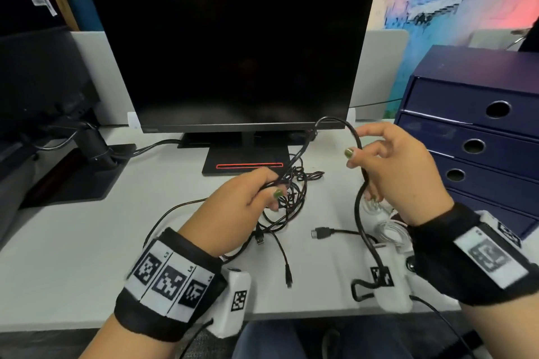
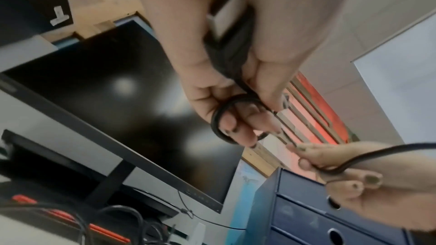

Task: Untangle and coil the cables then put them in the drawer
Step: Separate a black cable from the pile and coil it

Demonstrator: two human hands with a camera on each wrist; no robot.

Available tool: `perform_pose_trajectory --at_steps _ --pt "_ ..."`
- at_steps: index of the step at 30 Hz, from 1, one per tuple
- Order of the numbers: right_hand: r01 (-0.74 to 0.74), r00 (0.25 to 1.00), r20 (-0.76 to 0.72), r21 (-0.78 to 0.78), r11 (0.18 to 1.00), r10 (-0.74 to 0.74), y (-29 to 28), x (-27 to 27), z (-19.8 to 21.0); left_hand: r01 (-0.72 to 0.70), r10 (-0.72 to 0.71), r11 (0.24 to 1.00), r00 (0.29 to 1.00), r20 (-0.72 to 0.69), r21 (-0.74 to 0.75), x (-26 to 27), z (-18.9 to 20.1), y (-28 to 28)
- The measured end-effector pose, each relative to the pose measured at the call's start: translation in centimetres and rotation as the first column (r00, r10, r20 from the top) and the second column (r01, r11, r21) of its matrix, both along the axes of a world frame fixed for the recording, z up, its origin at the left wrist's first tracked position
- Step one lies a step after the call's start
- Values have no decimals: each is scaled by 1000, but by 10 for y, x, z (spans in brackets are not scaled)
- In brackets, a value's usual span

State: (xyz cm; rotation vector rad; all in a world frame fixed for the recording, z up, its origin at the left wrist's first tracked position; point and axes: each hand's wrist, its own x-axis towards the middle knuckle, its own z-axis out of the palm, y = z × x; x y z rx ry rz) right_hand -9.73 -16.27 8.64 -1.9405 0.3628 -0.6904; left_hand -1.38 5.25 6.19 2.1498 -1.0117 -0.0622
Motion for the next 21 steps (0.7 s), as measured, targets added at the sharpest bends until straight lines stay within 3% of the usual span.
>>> perform_pose_trajectory --at_steps 2,7,10,14,21 --pt "-9 1000 -17 49 999 10 -3 3 -6 54 -61 991 997 -52 -120 -5 0 -2" --pt "-36 992 -126 -78 996 26 1 8 -27 180 -243 879 966 -91 -441 -10 4 -6" --pt "-166 969 -201 -94 982 144 12 8 -37 132 -225 802 970 -90 -582 -9 5 -10" --pt "-388 897 -265 -83 918 355 32 3 -40 -9 -119 742 982 -145 -670 -5 5 -14" --pt "-525 829 -235 -16 851 507 48 -3 -36 -20 -130 741 976 -173 -671 -6 2 -17"
